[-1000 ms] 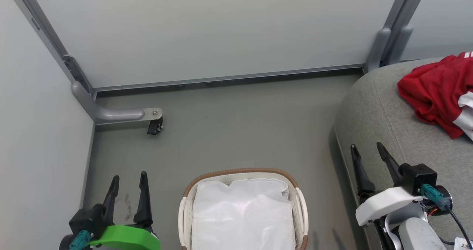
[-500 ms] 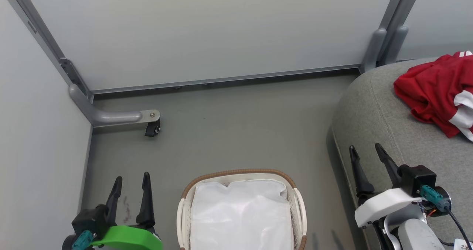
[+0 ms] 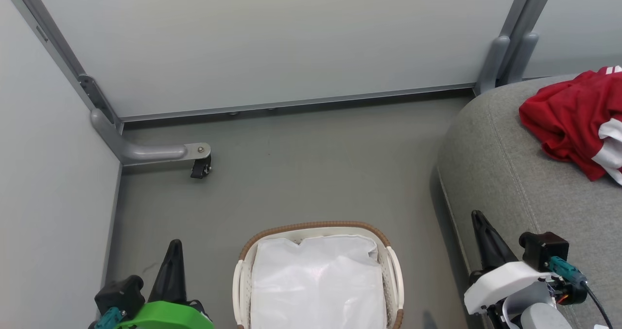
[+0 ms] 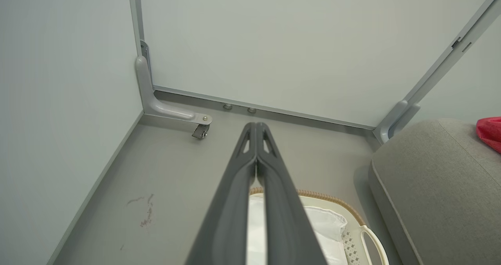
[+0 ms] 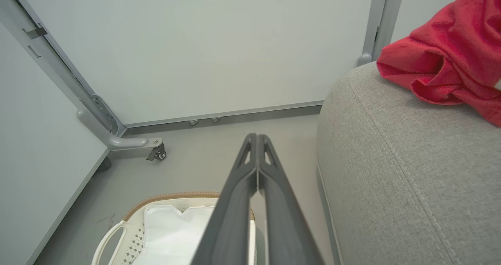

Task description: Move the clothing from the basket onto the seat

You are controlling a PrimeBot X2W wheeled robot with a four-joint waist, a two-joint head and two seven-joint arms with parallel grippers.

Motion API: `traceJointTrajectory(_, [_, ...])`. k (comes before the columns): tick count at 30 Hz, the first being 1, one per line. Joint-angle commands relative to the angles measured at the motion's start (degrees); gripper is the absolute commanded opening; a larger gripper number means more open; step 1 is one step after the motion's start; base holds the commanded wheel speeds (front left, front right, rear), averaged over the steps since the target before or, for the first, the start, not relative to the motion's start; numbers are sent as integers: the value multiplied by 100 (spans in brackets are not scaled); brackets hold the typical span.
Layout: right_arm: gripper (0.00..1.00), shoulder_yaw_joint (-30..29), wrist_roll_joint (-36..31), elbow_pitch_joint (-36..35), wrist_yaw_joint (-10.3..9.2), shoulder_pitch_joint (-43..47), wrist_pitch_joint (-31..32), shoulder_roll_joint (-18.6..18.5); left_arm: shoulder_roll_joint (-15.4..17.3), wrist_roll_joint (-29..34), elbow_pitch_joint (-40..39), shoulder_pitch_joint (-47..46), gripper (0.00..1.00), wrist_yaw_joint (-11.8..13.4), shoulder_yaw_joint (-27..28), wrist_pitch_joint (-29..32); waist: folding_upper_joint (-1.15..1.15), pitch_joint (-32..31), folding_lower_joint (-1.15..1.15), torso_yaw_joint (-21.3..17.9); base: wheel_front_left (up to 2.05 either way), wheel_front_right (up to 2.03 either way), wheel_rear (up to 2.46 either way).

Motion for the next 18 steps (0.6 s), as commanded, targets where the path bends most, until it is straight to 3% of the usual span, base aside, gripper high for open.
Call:
traceJointTrajectory(1, [0,-52,279,-91,0,-91,65,-20,11,-243,-89,-32,0,-4,50,54,0,-4,0,-2,0,0,0])
traceJointTrajectory(18, [0,-183,1999,-281,-1,-43,495,-36,36,-1799,-195,-172,0,-19,271,494,0,-44,0,-25,0,0,0])
